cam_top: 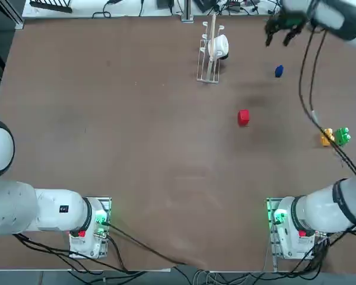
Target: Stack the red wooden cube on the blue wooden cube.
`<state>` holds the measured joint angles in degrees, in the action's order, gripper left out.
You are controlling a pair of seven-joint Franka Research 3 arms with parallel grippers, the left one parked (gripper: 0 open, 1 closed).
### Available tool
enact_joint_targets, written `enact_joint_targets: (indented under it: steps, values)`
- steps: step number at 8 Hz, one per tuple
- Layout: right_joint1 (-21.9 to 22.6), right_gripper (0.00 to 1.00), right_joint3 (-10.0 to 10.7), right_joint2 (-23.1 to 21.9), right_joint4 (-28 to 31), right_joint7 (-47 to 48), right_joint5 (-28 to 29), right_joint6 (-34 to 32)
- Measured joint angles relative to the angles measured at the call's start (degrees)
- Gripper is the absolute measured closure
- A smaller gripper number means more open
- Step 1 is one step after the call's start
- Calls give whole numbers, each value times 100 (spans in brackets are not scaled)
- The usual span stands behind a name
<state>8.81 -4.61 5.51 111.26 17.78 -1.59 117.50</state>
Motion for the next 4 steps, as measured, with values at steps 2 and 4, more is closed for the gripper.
enact_joint_targets:
  steps: [2, 4]
  values:
    - [326, 0, -15, -73, 1466, 368, 1, 2005]
    - [551, 0, -16, -62, 2523, 691, 1, 3370]
